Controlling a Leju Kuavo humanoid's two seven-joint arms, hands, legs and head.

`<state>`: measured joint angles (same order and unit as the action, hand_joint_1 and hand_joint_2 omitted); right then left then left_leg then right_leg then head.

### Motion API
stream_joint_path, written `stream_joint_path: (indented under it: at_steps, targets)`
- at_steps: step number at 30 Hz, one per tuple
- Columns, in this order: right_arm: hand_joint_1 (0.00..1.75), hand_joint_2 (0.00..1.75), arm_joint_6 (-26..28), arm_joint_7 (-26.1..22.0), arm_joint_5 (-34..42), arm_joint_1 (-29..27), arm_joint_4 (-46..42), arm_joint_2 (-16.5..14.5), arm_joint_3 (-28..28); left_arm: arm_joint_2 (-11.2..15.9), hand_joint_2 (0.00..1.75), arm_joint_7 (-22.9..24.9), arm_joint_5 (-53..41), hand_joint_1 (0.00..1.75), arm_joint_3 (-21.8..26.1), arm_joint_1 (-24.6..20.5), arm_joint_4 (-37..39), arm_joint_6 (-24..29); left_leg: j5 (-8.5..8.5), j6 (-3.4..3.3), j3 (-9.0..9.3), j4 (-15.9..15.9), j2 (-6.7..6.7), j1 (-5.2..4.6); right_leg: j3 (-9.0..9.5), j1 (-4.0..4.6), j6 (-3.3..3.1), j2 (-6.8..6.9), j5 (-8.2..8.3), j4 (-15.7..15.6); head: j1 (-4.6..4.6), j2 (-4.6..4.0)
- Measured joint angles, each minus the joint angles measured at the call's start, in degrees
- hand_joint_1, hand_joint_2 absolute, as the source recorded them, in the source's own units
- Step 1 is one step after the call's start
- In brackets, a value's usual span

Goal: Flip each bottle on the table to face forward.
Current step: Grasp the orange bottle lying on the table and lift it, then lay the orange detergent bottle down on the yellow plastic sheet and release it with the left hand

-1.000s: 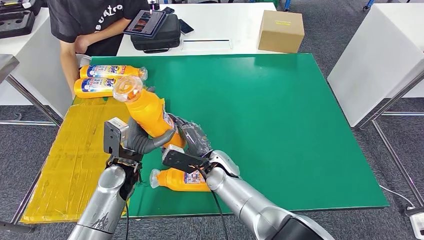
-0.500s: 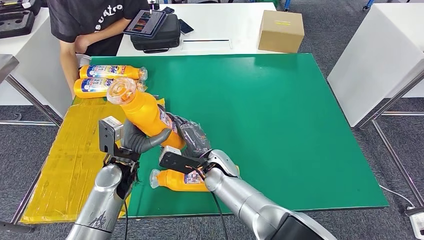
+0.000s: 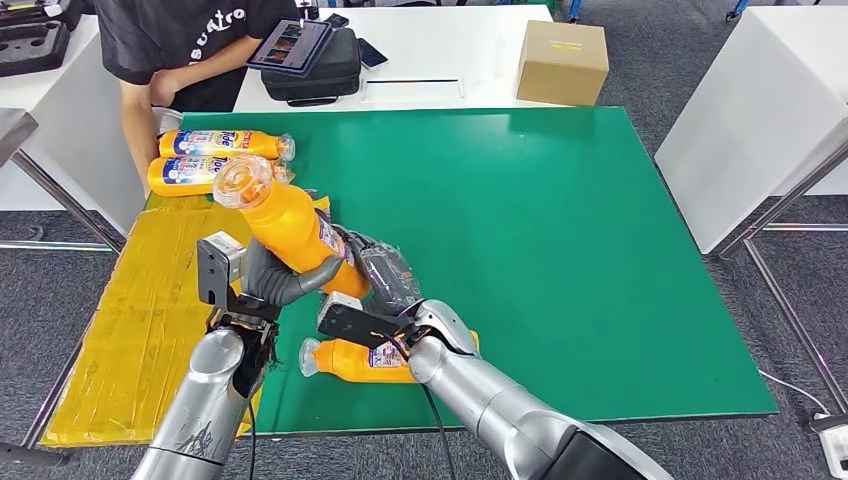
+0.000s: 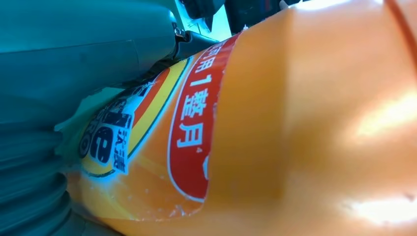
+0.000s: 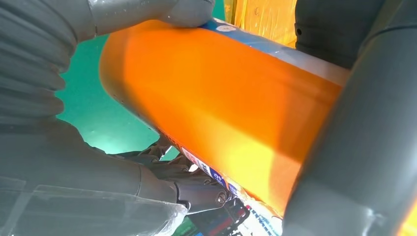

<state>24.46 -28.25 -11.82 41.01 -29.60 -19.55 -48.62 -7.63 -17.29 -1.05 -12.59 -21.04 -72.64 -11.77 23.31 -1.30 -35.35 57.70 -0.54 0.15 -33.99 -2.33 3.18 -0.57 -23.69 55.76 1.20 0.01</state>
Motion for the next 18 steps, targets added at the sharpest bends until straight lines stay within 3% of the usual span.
stream_joint_path:
  at_steps: [3, 11, 18]
  targets:
    - [0.0, 1.75, 0.3, -0.6, 0.6, 0.1, 0.0, 0.0, 0.3, 0.0, 1.75, 0.3, 0.3, 1.75, 0.1, -0.1, -0.3, 0.4, 0.0, 0.0, 0.0, 0.0, 0.0, 0.0, 0.0, 0.0, 0.0, 0.0, 0.0, 0.0, -0.01, 0.01]
    - [0.0, 1.75, -0.6, -0.7, -1.7, -2.0, -3.9, 0.6, 4.3, 0.2, 1.75, 1.5, -1.4, 1.75, 0.9, 0.3, -1.9, 4.0, 0.0, 0.0, 0.0, 0.0, 0.0, 0.0, 0.0, 0.0, 0.0, -0.01, 0.0, 0.0, -0.01, 0.0]
    - [0.0, 1.75, -8.9, 5.9, -6.9, -9.3, -21.6, 3.7, 10.2, 1.3, 1.75, 1.5, -8.3, 1.75, 3.3, 1.6, -2.8, 11.4, 0.01, 0.01, -0.02, 0.0, -0.01, 0.0, -0.02, 0.0, -0.01, 0.01, -0.01, 0.0, 0.0, 0.01]
